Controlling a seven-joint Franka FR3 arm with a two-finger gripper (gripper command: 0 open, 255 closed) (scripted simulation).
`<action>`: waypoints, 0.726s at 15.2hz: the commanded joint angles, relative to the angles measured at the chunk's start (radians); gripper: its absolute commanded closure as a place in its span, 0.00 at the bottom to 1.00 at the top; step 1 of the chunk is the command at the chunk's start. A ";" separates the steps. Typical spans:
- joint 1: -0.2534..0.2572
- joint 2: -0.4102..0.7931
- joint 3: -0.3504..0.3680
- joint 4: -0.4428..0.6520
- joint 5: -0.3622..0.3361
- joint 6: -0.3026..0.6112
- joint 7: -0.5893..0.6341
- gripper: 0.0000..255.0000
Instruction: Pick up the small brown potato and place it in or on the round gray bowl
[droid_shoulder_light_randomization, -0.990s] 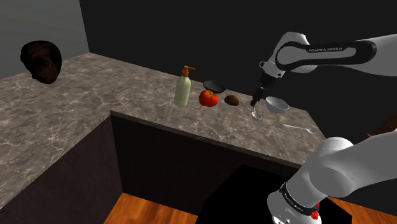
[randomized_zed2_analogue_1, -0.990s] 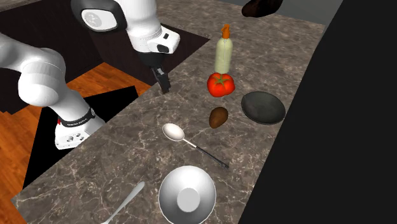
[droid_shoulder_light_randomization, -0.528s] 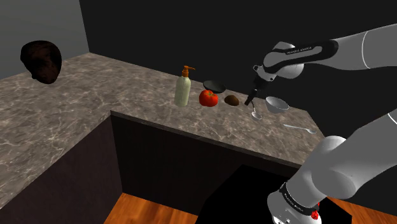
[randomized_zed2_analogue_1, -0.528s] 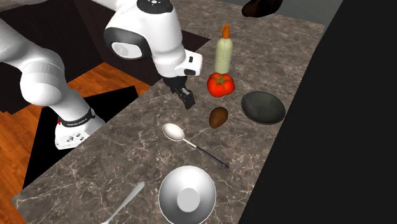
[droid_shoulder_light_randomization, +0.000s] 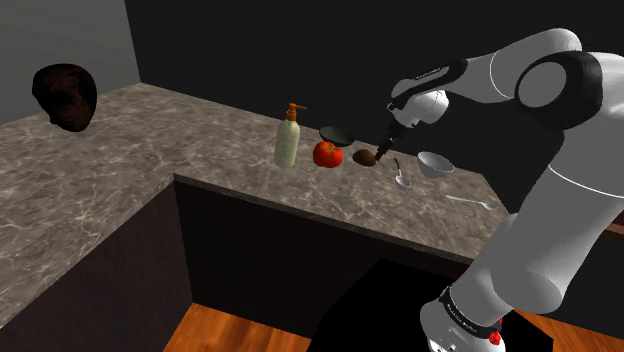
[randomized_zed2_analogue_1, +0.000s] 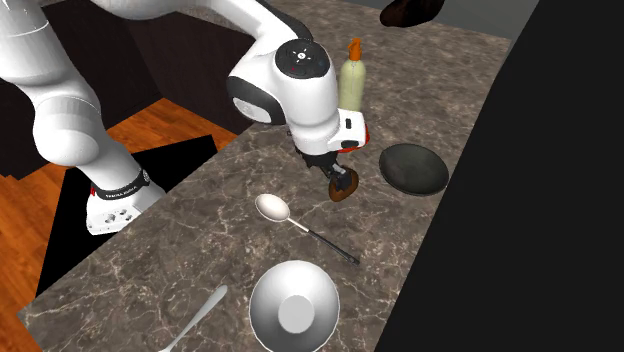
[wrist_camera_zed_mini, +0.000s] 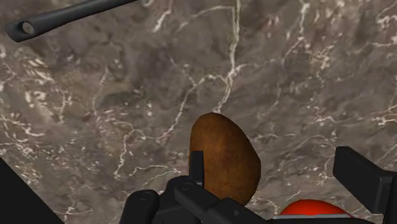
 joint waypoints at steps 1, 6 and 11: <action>-0.034 0.100 0.013 0.074 0.113 -0.013 -0.116 0.00; -0.060 0.166 0.046 0.091 0.181 0.014 -0.166 0.00; -0.068 0.203 0.065 0.090 0.221 0.041 -0.191 0.00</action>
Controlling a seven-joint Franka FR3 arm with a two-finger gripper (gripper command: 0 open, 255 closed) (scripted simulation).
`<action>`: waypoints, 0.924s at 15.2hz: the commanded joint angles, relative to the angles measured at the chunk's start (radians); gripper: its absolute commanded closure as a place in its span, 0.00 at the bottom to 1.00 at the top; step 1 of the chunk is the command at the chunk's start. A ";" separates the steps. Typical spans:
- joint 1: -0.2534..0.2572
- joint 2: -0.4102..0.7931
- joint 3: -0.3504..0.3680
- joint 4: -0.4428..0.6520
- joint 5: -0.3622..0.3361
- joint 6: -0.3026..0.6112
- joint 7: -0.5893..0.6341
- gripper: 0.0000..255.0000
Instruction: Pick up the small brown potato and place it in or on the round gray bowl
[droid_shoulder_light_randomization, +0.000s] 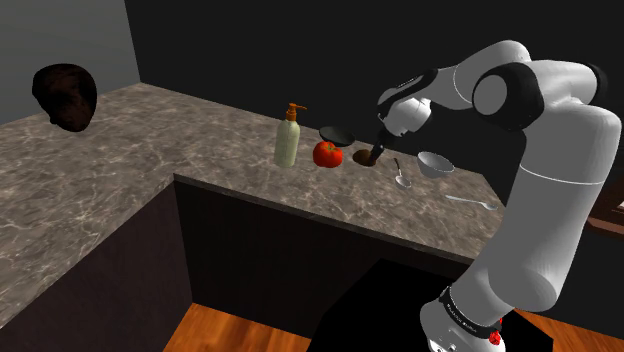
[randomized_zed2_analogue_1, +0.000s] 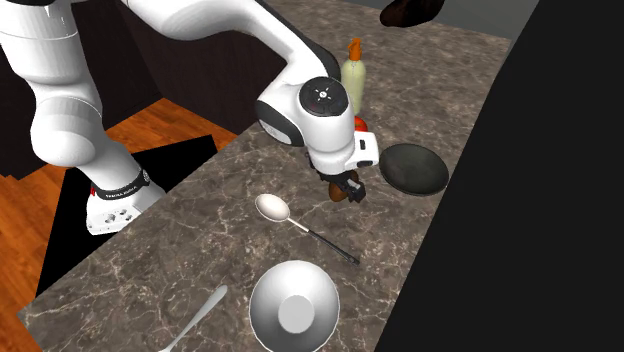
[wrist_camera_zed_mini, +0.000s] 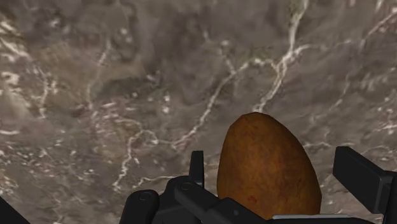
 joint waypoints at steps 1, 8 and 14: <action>-0.002 0.007 0.003 0.002 0.006 0.003 -0.003 0.00; -0.002 0.007 0.003 0.002 0.006 0.003 -0.003 1.00; -0.002 0.007 0.003 0.002 0.006 0.003 -0.003 1.00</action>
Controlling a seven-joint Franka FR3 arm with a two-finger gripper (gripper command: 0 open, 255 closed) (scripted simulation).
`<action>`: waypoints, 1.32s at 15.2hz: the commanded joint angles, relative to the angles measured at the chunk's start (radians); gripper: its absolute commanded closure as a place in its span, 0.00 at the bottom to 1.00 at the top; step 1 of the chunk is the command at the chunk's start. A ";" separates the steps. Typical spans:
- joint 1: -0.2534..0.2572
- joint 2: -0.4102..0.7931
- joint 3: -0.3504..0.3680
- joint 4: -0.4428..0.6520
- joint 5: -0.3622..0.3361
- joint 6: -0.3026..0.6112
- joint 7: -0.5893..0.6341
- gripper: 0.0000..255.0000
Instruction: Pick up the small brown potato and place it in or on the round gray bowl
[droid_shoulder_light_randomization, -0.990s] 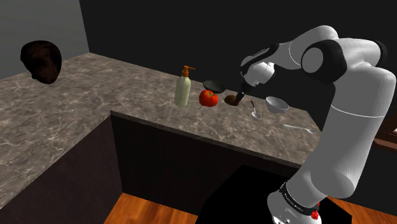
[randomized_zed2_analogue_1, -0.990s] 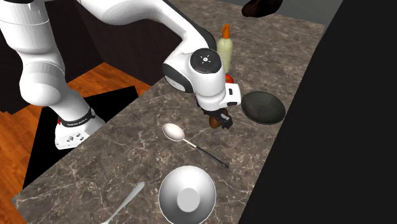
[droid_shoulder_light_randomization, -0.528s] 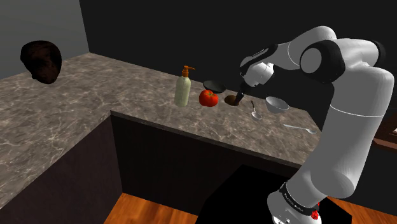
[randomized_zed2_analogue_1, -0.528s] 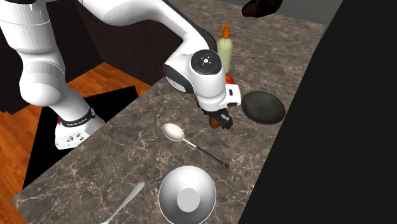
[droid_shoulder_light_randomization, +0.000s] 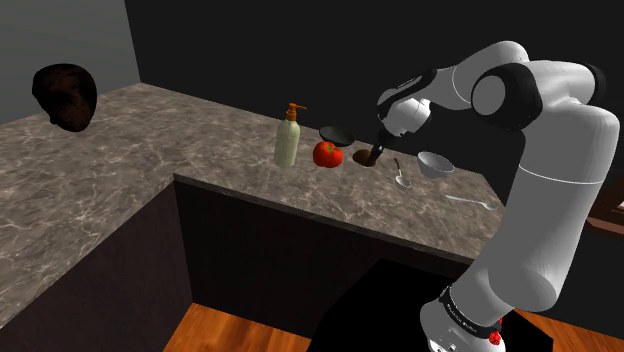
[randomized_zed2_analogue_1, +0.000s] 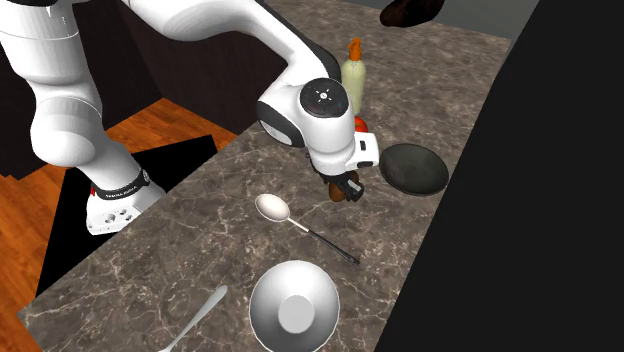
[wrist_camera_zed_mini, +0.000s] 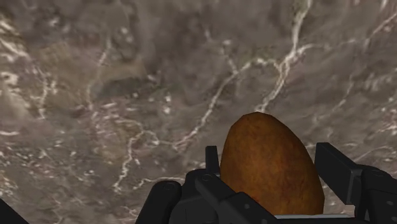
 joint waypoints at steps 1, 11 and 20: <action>0.000 0.000 0.001 0.000 0.000 0.000 0.000 1.00; 0.029 -0.081 -0.037 0.028 -0.097 -0.074 0.082 1.00; 0.048 -0.149 -0.060 0.075 -0.179 -0.158 0.156 1.00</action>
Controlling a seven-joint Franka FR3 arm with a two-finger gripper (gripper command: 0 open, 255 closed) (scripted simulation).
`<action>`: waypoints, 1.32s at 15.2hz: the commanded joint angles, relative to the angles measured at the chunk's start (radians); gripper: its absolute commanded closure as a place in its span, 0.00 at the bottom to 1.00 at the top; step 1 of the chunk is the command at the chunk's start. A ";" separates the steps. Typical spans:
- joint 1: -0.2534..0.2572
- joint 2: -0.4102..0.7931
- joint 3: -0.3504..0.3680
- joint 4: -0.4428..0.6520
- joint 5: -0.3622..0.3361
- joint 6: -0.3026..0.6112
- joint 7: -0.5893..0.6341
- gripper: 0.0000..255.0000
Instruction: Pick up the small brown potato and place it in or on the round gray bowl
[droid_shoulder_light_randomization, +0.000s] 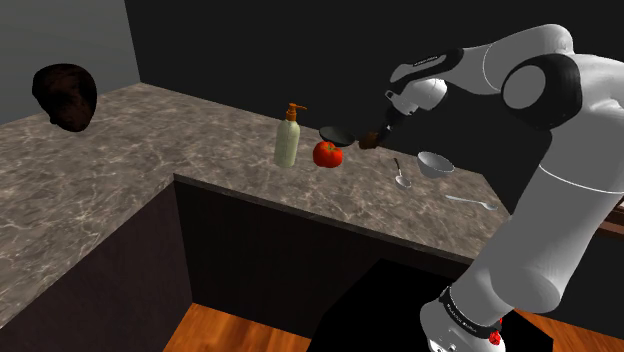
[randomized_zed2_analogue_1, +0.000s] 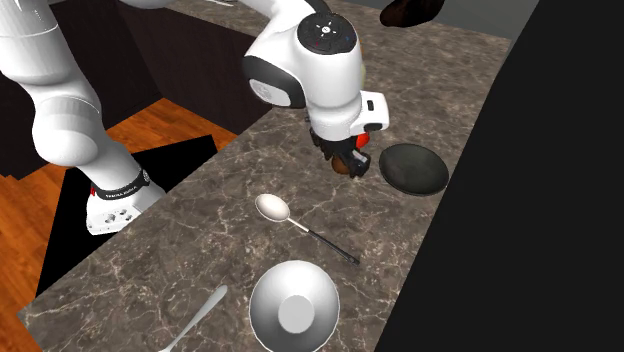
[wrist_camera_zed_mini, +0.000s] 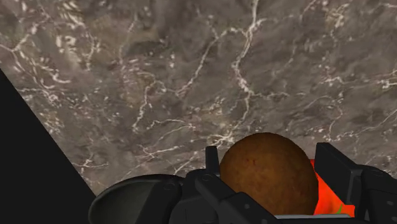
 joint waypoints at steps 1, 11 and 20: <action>0.002 -0.013 -0.005 0.016 -0.017 -0.023 0.014 1.00; -0.054 0.184 0.029 0.300 0.081 -0.155 0.032 1.00; -0.285 0.649 0.140 1.031 0.218 -0.406 0.165 1.00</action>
